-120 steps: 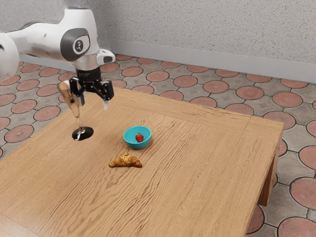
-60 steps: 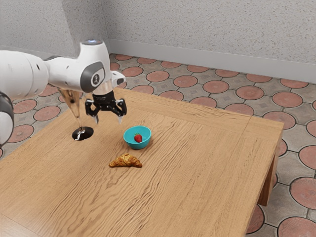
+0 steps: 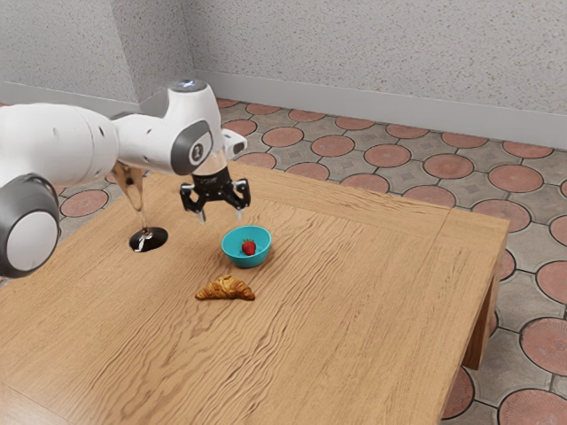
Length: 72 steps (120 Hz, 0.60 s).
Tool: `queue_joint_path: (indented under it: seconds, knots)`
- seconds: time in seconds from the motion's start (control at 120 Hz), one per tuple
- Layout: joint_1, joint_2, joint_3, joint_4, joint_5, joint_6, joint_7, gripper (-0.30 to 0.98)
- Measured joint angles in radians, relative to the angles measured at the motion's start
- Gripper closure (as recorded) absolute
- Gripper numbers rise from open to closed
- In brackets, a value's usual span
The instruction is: Take strawberry from the bowl
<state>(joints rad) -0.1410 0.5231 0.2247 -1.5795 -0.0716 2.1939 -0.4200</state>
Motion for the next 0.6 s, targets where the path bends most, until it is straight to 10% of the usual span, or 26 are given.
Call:
queue_joint_path:
  seconds: [0.6]
  knots:
    - [-0.021,0.081,-0.015,0.045,-0.003,0.017,-0.063,0.29]
